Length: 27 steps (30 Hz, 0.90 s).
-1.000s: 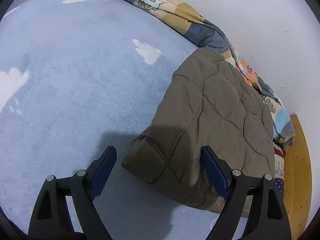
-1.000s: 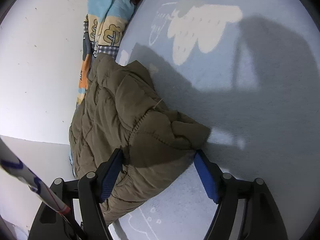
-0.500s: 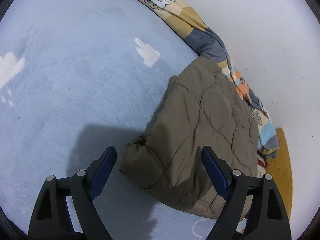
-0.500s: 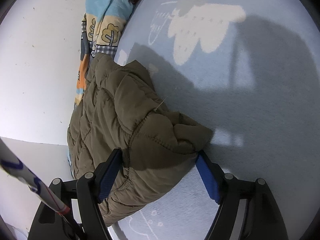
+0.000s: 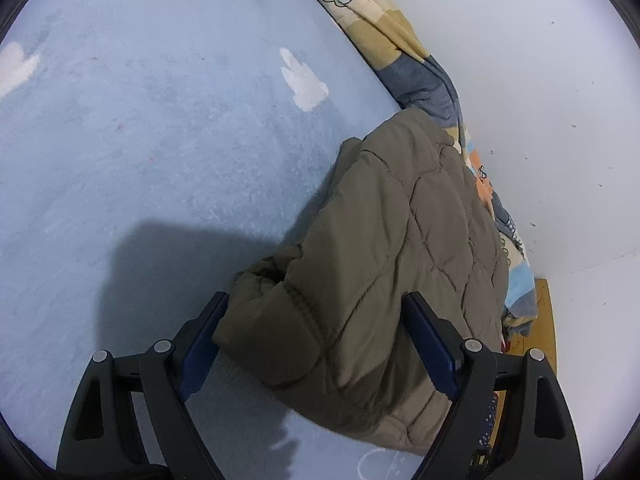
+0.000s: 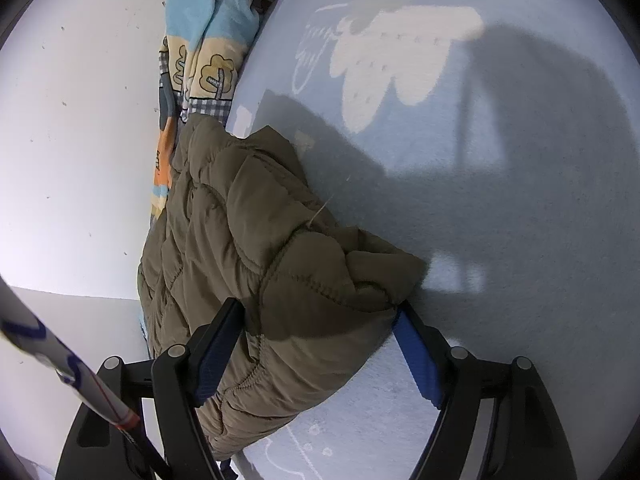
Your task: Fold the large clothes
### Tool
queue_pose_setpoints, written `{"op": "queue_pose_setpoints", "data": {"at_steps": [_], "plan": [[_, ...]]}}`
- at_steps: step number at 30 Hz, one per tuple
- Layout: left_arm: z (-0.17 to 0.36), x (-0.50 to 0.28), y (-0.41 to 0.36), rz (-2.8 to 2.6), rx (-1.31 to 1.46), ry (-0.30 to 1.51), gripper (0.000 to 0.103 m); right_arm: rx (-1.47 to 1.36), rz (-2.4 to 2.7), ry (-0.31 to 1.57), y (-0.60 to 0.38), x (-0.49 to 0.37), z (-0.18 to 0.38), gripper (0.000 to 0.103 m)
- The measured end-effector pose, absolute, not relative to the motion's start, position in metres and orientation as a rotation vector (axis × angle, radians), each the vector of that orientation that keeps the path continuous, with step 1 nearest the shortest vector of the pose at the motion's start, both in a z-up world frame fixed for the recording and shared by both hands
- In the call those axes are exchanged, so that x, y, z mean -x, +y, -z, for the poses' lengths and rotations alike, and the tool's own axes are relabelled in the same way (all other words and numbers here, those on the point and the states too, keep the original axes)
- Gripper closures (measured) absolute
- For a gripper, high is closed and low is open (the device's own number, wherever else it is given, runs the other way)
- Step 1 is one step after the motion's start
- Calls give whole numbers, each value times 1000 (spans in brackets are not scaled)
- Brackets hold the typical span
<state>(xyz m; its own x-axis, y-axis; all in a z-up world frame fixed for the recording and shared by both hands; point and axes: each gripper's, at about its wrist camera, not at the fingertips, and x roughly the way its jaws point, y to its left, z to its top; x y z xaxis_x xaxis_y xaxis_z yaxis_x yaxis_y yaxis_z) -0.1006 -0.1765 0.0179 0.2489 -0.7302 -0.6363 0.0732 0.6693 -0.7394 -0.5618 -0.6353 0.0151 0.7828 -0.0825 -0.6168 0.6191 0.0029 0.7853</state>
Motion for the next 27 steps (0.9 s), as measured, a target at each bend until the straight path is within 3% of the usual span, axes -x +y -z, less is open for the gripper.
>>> {"op": "queue_pose_setpoints", "data": {"at_steps": [13, 18, 21, 27], "plan": [[-10, 91, -189, 587, 685, 1162, 12, -1489, 586, 397, -643, 552, -6, 18], [-28, 96, -202, 597, 497, 1092, 29, -1374, 600, 465, -643, 543, -22, 48], [-45, 103, -217, 599, 312, 1022, 42, -1250, 615, 519, -640, 534, -40, 60], [-71, 121, -236, 586, 68, 901, 52, -929, 673, 615, -622, 513, -81, 68]]}}
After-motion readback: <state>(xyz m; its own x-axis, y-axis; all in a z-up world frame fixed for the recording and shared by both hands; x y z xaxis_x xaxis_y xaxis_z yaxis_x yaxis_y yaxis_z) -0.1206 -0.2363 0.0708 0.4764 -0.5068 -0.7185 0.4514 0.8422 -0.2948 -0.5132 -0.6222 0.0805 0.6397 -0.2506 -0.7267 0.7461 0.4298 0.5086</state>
